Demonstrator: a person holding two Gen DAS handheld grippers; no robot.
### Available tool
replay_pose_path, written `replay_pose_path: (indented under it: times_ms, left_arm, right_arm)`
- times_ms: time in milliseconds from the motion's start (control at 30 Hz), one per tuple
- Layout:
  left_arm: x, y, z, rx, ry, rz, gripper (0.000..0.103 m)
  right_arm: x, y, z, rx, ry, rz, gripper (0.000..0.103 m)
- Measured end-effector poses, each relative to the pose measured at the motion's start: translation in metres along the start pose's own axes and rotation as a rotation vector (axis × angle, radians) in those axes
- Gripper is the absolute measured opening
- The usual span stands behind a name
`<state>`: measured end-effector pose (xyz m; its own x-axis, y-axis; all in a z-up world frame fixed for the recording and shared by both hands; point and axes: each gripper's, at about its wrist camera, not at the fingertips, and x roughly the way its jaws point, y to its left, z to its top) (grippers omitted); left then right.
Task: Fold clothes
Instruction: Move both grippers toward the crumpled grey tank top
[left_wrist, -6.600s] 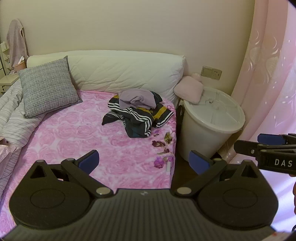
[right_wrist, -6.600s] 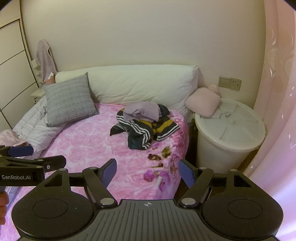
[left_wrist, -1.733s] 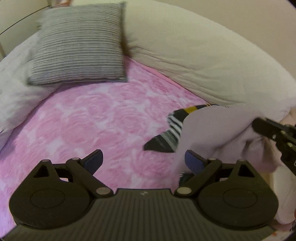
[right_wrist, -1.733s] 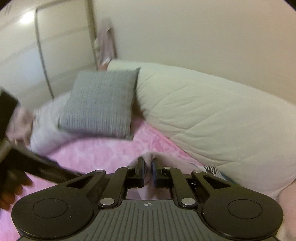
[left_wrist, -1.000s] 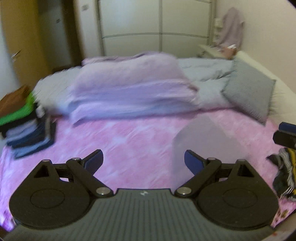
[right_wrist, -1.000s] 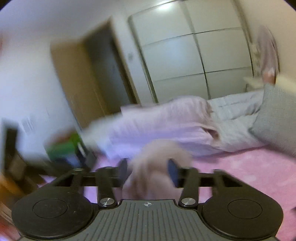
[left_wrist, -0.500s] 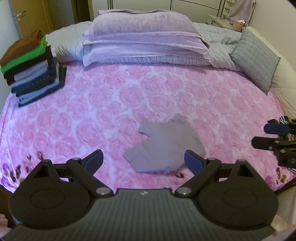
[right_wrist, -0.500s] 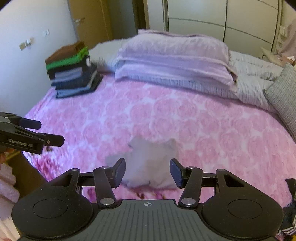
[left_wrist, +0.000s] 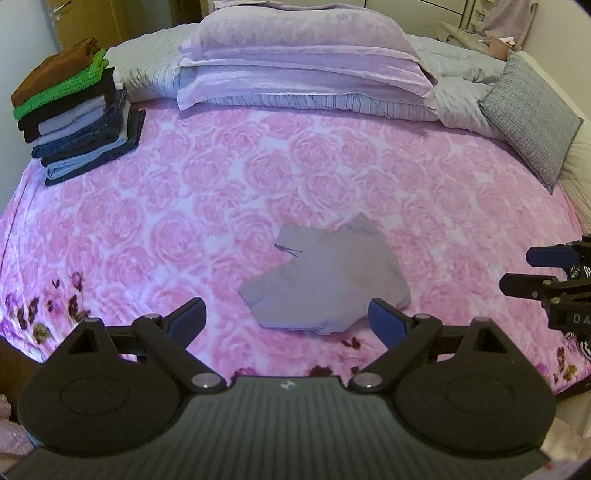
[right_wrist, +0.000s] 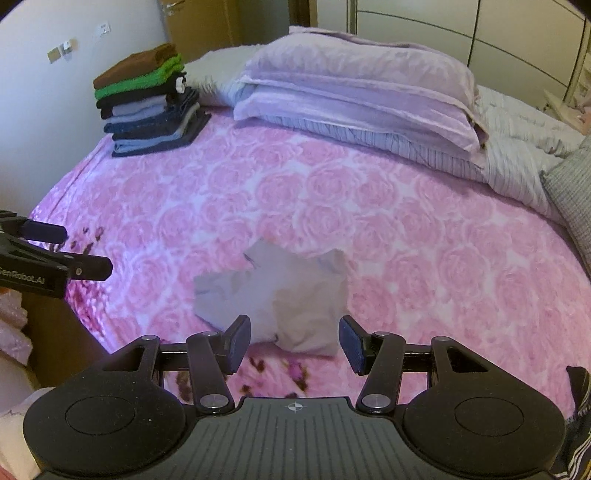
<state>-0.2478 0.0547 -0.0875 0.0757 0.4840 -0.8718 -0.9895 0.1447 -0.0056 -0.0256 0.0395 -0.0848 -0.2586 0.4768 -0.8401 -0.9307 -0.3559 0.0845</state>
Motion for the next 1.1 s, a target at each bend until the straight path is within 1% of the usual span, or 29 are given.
replay_pose_path:
  times_ms: [233, 433, 933, 1100]
  left_arm:
    - [0.004, -0.016, -0.005, -0.02, 0.011, 0.017, 0.092]
    - [0.007, -0.016, -0.003, -0.031, 0.015, 0.023, 0.093]
    - [0.027, 0.007, 0.014, 0.017, 0.039, 0.001, 0.093]
    - [0.047, 0.017, 0.01, -0.002, 0.056, -0.007, 0.092]
  right_arm:
    - [0.006, -0.02, -0.006, -0.032, 0.021, 0.025, 0.05]
    - [0.012, -0.029, -0.007, -0.051, 0.041, 0.025, 0.05]
    - [0.033, -0.023, 0.006, 0.008, 0.065, 0.0, 0.05]
    - [0.044, -0.028, 0.007, 0.028, 0.077, -0.016, 0.05]
